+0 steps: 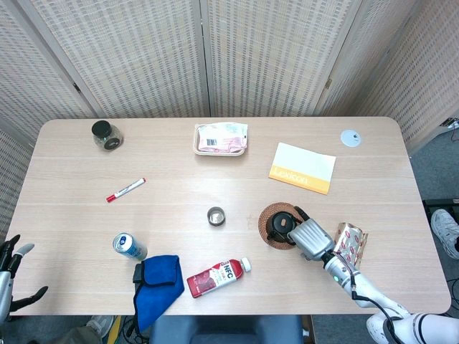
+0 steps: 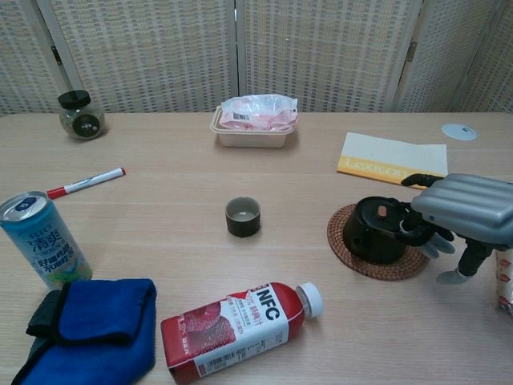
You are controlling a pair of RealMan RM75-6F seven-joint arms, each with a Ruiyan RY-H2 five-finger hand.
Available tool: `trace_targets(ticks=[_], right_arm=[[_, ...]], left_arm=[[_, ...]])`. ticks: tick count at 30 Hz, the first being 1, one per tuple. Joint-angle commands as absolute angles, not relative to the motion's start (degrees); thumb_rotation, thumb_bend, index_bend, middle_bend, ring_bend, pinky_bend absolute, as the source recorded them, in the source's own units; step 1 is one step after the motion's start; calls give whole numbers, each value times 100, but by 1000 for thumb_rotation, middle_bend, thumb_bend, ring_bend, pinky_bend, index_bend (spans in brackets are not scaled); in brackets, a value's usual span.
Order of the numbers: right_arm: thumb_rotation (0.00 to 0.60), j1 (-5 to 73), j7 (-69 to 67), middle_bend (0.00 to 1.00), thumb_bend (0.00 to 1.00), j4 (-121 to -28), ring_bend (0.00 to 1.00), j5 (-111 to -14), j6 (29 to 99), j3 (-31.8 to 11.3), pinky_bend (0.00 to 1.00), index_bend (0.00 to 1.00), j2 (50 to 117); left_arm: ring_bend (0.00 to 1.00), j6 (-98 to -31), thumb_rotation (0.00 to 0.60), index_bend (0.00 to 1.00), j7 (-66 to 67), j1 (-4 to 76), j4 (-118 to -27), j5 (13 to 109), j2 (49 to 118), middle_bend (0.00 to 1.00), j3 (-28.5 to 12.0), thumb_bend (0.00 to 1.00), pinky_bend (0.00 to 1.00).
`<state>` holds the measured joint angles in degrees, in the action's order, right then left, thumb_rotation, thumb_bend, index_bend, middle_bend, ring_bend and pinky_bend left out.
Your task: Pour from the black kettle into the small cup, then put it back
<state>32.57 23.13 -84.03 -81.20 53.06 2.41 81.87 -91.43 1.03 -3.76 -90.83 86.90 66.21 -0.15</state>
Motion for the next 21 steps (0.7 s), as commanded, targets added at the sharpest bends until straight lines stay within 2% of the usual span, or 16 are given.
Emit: trace_targets(ticks=[1, 7, 19, 21], right_arm=[[600, 3325, 2145, 795, 0, -8377, 714, -8152, 5250, 175, 0, 762, 8206], [600, 3436, 1989, 866, 0, -8390, 778, -8130, 5181, 42, 0, 825, 8176], [600, 3692, 1406, 939, 0, -8203, 834, -8046, 4946, -210, 5, 896, 8184], [565, 3726, 1272, 947, 0, -8200, 843, -8014, 4899, -249, 6, 911, 8155]], left_arm=[[30, -9157, 600, 176, 97, -386, -9086, 8684, 6622, 23, -18, 56, 0], [30, -9167, 600, 176, 108, -394, -9098, 8677, 6598, 23, -22, 56, 0], [30, -9148, 600, 176, 173, -385, -9180, 8682, 6550, 23, -21, 56, 0], [30, -9140, 600, 176, 178, -381, -9186, 8686, 6549, 23, -19, 56, 0]])
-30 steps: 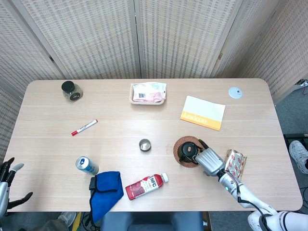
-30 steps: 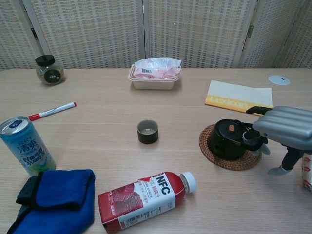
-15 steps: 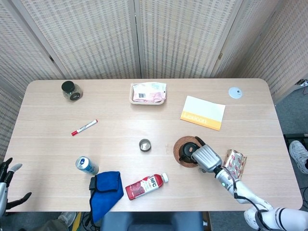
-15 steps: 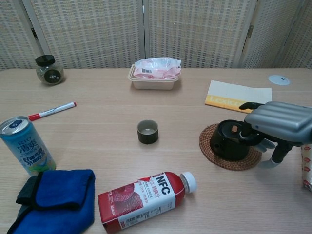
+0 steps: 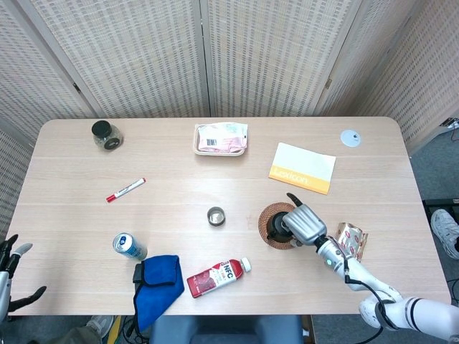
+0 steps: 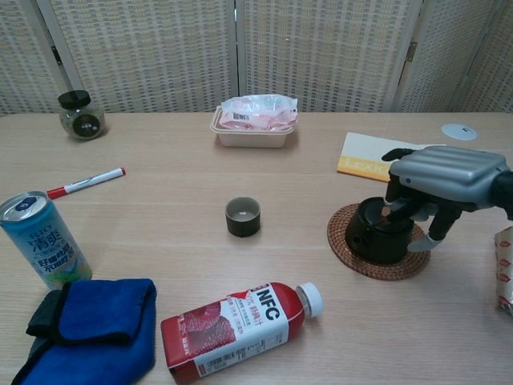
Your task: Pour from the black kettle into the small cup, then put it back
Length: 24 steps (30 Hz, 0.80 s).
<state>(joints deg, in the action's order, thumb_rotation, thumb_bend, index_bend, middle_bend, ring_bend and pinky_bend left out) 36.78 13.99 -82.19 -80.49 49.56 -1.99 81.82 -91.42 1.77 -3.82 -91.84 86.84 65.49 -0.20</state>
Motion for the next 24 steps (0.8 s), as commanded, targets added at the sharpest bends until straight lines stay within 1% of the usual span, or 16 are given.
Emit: trace_targets(ticks=[1, 3, 6, 12, 20, 24], right_arm=[[539, 3740, 1233, 950, 0, -8201, 847, -7996, 4878, -264, 6, 915, 8135], [481, 3755, 1171, 958, 0, -8220, 857, -7957, 4871, -299, 6, 927, 8093], [450, 3748, 1104, 967, 0, -8278, 867, -7926, 4929, -343, 6, 943, 8037], [441, 3700, 1081, 980, 0, -8461, 880, -7838, 5066, -401, 12, 963, 7913], [438, 3620, 1096, 995, 0, -8735, 893, -7855, 5262, -398, 88, 980, 7728], [440, 3595, 1080, 996, 0, -8809, 895, -7899, 5313, -372, 143, 982, 7652]], left_arm=[[30, -9136, 600, 176, 183, -379, -9190, 8687, 6550, 23, -18, 56, 0], [30, -9128, 600, 176, 189, -375, -9198, 8686, 6556, 23, -18, 56, 0], [29, -9106, 600, 177, 199, -361, -9206, 8694, 6561, 23, -14, 56, 0], [29, -9095, 600, 176, 217, -336, -9234, 8719, 6555, 23, -21, 56, 0], [29, -9113, 600, 176, 253, -340, -9269, 8730, 6549, 23, -18, 56, 0], [29, -9118, 600, 177, 262, -339, -9275, 8729, 6543, 23, -21, 56, 0]])
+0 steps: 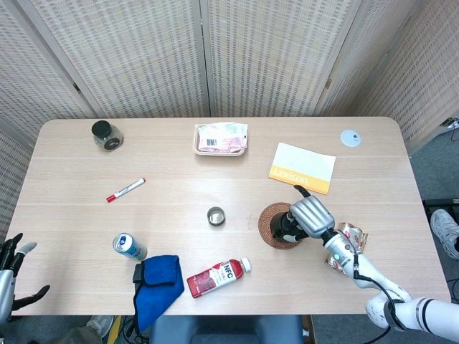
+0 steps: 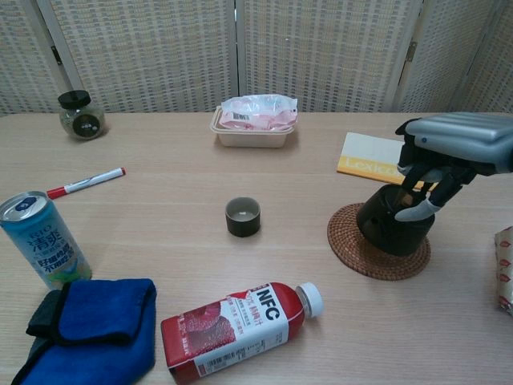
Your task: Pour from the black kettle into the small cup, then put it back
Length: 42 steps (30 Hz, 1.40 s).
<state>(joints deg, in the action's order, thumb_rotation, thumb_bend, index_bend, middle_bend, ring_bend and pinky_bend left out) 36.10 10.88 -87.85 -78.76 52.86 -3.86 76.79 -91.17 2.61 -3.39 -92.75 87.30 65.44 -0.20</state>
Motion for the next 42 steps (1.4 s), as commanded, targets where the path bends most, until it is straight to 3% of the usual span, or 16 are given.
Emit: trace_targets(ticks=[1, 6, 14, 18, 26, 31, 42], right_arm=[[439, 3589, 1075, 996, 1, -8821, 895, -7912, 5327, -366, 153, 983, 7638], [437, 3549, 1037, 1000, 75, -8878, 899, -7978, 5408, -337, 193, 986, 7575], [438, 3486, 1028, 1000, 90, -8949, 904, -8004, 5478, -291, 237, 991, 7496], [437, 3443, 1106, 1000, 4, -8985, 918, -7963, 5533, -286, 246, 1000, 7478], [437, 3425, 1119, 1000, 2, -9185, 919, -7742, 5415, -297, 249, 1000, 7377], [407, 3431, 1073, 1000, 155, -9137, 919, -7758, 5379, -280, 249, 1000, 7392], [393, 3448, 1025, 1000, 342, -9073, 919, -7834, 5364, -262, 256, 1000, 7448]], left_arm=[[29, -9119, 600, 177, 260, -339, -9276, 8728, 6542, 23, -22, 56, 0], [29, -9135, 600, 192, 263, -338, -9280, 8739, 6543, 23, -27, 56, 0], [29, -9143, 600, 193, 252, -344, -9264, 8732, 6548, 23, -26, 56, 0], [29, -9144, 600, 193, 258, -339, -9266, 8738, 6546, 23, -29, 56, 0], [29, -9119, 600, 193, 286, -316, -9267, 8741, 6558, 23, -35, 56, 0], [29, -9088, 600, 193, 310, -300, -9265, 8724, 6561, 23, -38, 56, 0], [29, -9058, 600, 193, 295, -290, -9238, 8689, 6564, 23, -41, 56, 0]])
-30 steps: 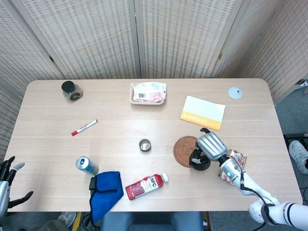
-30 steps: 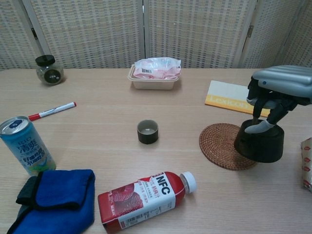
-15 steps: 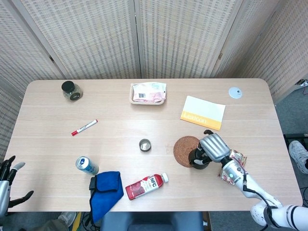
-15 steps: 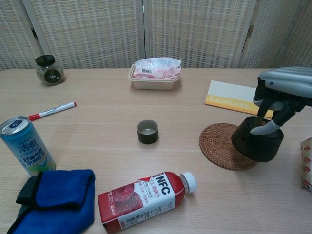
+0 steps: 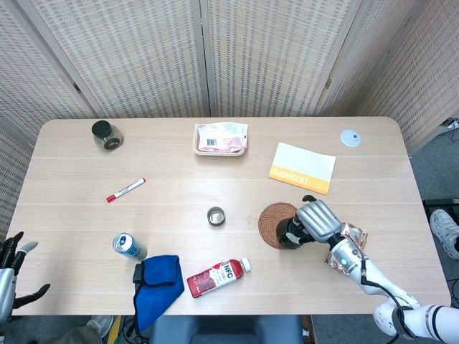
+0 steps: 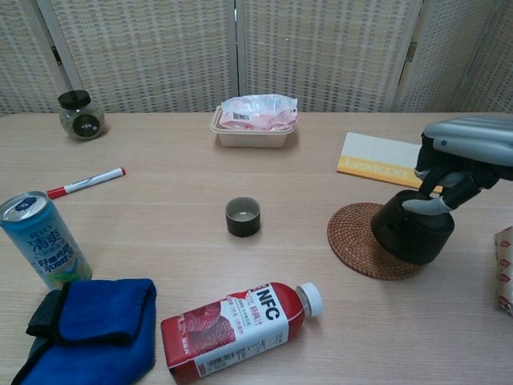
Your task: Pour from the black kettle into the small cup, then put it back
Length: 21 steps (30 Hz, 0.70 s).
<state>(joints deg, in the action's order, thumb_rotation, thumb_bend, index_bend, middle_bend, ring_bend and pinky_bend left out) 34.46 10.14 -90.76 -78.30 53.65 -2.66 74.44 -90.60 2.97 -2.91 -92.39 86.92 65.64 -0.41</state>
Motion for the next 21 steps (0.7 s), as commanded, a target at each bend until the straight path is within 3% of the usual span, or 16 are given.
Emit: trace_targets(ticks=[1, 21], right_arm=[[392, 3450, 1036, 1000, 358, -9071, 919, -7839, 5364, -260, 260, 1000, 7450], [385, 3641, 1138, 1000, 490, -9096, 917, -7628, 5157, -428, 489, 1000, 7449]], left_arm=[[29, -9055, 600, 193, 293, -289, -9235, 8686, 6564, 23, -42, 56, 0], [29, -9020, 600, 193, 266, -272, -9188, 8664, 6591, 23, -37, 56, 0]])
